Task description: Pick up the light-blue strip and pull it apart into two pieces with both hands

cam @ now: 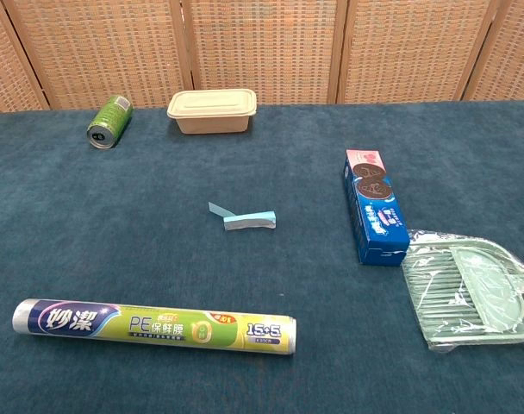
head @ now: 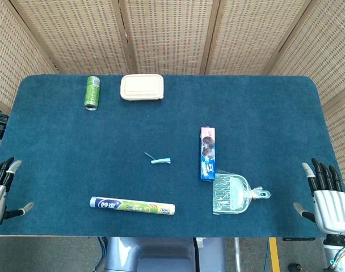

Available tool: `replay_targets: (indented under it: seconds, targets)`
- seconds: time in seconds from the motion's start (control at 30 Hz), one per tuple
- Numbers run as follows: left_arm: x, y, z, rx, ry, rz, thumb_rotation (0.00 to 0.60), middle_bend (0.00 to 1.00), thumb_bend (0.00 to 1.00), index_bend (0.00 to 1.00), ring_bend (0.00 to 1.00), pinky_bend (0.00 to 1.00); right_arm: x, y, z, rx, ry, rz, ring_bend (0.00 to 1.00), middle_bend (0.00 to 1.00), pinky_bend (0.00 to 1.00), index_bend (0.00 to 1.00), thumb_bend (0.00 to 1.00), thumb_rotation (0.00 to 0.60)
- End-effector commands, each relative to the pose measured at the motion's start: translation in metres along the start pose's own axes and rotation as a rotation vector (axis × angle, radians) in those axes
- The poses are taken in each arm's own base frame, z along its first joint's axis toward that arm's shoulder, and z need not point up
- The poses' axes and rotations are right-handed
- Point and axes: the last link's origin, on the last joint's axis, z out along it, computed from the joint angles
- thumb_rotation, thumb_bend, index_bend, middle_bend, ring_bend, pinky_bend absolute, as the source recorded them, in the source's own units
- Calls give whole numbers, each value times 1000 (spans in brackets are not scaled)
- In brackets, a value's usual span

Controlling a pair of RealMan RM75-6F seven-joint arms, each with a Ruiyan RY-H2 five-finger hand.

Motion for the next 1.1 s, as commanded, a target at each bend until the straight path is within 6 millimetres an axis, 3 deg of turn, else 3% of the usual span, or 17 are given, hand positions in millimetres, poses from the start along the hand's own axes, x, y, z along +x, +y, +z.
replay_targets:
  seconds: [0.03,0.27,0.43,0.53,0.63,0.8,0.93,1.03,1.1]
  targets:
    - [0,0,-1,1,2,-1,600,0,22,0,0,0,-1,0,0,3,-2,-2,0,0,0,0,0,600]
    - [0,0,-1,5,3,-1,600,0,23,0,0,0,-3,-2,3,13,-13,-3,0,0,0,0,0,600]
    - [3,-1,3,11,20,-8,600,0,24,0,0,0,-2,-29,33,129,-31,-40,0,0,0,18,0,600]
    - [6,-3,7,17,43,-14,600,0,25,0,0,0,9,-59,53,225,-34,-11,0,0,0,43,0,600]
    - [5,-5,10,23,55,-22,600,0,26,0,0,0,16,-105,73,360,-76,39,0,0,0,62,0,600]
    - [3,-5,12,28,53,-13,600,0,27,0,0,0,12,-149,90,458,-157,81,0,0,0,112,0,600]
    - [1,-6,16,39,44,-7,600,0,27,0,0,0,-1,-188,110,515,-218,103,0,0,0,187,0,600]
    - [-3,-9,24,65,24,-3,600,0,28,0,0,0,-33,-243,140,567,-250,61,0,0,0,231,0,600]
    - [-4,-9,27,71,19,-1,600,0,28,0,0,0,-43,-260,149,556,-248,30,0,0,0,254,5,600]
